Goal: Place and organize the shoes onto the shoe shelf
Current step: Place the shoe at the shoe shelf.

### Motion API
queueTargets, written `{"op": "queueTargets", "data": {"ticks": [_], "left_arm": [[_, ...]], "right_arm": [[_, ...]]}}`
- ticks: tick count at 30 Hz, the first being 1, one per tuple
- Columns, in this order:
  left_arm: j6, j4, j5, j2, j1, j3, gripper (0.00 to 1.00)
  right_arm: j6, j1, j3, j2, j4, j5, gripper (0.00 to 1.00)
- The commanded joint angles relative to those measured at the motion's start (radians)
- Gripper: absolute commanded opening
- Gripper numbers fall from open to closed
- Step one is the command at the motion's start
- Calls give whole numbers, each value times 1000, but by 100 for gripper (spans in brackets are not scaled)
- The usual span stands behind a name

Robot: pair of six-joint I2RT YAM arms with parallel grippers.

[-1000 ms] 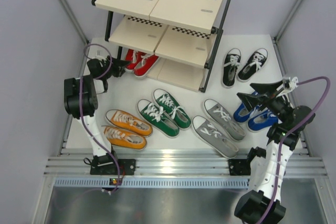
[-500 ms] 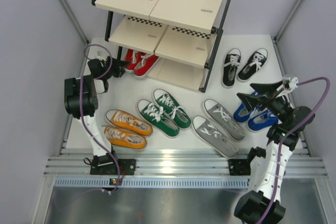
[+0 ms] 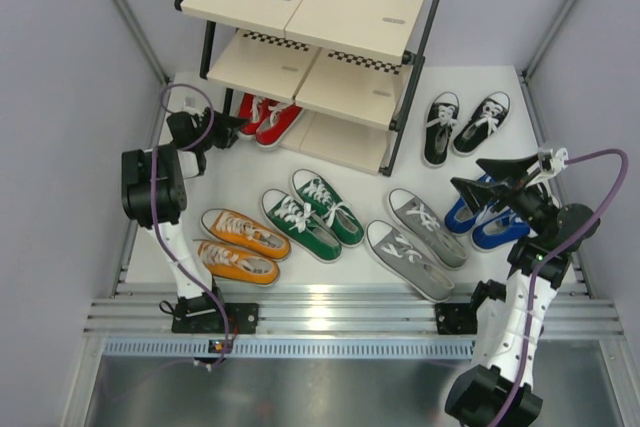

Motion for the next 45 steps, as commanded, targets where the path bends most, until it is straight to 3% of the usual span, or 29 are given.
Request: {"op": "queueTargets", "data": {"ticks": [1, 10, 12, 13, 16, 23, 30, 40, 43, 45], "left_arm": [[43, 7, 24, -76, -3, -16, 0], [55, -16, 32, -83, -3, -31, 4], [55, -28, 33, -81, -2, -28, 16], [57, -36, 35, -84, -3, -23, 30], [81, -80, 23, -105, 0, -22, 57], [201, -297, -60, -211, 24, 1, 84], [333, -522, -152, -289, 37, 49, 88], [427, -630, -247, -472, 56, -3, 96], [419, -631, -234, -524, 58, -37, 95], [402, -627, -217, -543, 58, -68, 84]], "right_arm": [[-19, -18, 5, -12, 48, 1, 99], [-19, -16, 5, -15, 48, 2, 99], [-19, -16, 5, -18, 48, 2, 99], [-20, -18, 5, -17, 47, 2, 99], [-20, -18, 5, -17, 47, 2, 99], [-22, -18, 6, -22, 45, 2, 99], [-25, -21, 8, -28, 45, 1, 100], [-34, -21, 8, -29, 44, -8, 99], [-37, -21, 9, -28, 40, -10, 99], [-40, -21, 9, -28, 40, -14, 99]]}}
